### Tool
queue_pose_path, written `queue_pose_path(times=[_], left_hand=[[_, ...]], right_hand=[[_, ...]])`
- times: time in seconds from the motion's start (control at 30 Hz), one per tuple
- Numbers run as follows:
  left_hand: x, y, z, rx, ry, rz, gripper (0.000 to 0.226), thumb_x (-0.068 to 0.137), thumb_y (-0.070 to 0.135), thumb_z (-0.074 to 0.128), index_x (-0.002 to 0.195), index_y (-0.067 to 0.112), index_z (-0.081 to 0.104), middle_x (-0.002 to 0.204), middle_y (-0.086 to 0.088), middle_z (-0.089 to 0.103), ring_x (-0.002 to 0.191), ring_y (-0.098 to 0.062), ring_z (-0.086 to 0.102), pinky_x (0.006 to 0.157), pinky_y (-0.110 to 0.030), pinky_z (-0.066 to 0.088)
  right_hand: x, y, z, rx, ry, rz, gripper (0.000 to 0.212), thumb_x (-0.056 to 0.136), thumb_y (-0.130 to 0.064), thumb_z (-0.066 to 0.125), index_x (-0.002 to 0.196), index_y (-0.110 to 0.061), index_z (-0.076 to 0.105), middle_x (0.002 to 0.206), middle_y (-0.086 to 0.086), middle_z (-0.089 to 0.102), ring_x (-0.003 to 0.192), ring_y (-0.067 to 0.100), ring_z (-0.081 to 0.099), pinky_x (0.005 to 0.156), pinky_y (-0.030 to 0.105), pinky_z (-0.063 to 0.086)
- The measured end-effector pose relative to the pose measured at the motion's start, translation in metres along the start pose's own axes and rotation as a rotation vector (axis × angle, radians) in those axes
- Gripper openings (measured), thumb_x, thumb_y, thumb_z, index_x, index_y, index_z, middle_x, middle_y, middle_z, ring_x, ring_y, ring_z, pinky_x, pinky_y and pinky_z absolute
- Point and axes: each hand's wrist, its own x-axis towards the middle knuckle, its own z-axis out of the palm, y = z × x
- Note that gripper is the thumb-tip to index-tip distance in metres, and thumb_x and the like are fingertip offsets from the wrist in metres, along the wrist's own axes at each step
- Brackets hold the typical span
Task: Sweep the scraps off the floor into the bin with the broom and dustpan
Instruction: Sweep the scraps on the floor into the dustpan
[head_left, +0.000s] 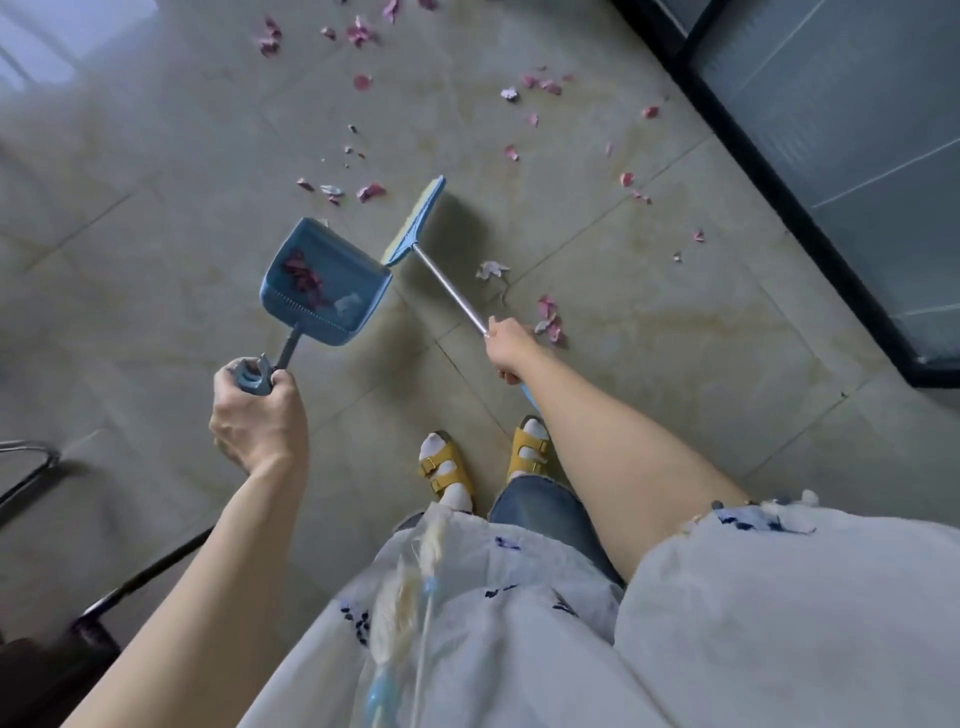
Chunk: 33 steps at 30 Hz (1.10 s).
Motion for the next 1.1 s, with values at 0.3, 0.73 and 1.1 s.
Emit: queue_pose_path(times=[0.3,0.73,1.1], left_hand=[[-0.012,0.000,0.012,0.008,-0.003,-0.050,0.030,0.085,0.024,0.053,0.112,0.015,0.060,0.115,-0.010,0.066,0.109,-0.030,0.060,0.093,-0.029,0.043],[-0.067,0.029,0.044,0.178,-0.237,0.179,0.031,0.086,0.022,0.056,0.116,0.014,0.057,0.116,-0.017,0.065,0.113,-0.036,0.057,0.100,-0.036,0.040],[-0.119,0.042,0.061,0.339,-0.438,0.467,0.030,0.088,0.018,0.054,0.117,0.012,0.057,0.114,-0.023,0.063,0.106,-0.042,0.056,0.091,-0.044,0.044]], right_hand=[[-0.054,0.122,-0.012,-0.108,0.014,0.213,0.045,0.098,-0.017,0.036,0.142,-0.021,0.044,0.130,0.017,0.055,0.109,0.034,0.057,0.085,0.035,0.046],[-0.152,0.248,-0.045,0.011,0.160,0.521,0.043,0.098,-0.025,0.039,0.140,-0.026,0.047,0.125,0.015,0.061,0.084,0.025,0.052,0.078,0.033,0.049],[-0.206,0.295,-0.096,0.057,0.443,0.662,0.039,0.098,-0.029,0.043,0.135,-0.027,0.053,0.128,0.017,0.059,0.113,0.035,0.059,0.092,0.036,0.049]])
